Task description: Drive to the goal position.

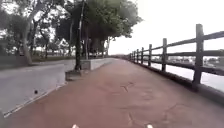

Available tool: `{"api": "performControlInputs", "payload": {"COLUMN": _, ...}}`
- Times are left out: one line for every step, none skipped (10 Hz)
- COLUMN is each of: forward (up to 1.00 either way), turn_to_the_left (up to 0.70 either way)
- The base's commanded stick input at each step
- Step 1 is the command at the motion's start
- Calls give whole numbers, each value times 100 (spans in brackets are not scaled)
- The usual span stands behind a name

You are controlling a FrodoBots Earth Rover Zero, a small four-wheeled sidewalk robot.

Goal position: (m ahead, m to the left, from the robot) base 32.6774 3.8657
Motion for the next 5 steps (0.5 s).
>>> {"api": "performControlInputs", "payload": {"forward": 100, "turn_to_the_left": -40}}
{"api": "performControlInputs", "payload": {"forward": 100, "turn_to_the_left": -40}}
{"api": "performControlInputs", "payload": {"forward": 100, "turn_to_the_left": -40}}
{"api": "performControlInputs", "payload": {"forward": 100, "turn_to_the_left": -40}}
{"api": "performControlInputs", "payload": {"forward": 100, "turn_to_the_left": -40}}
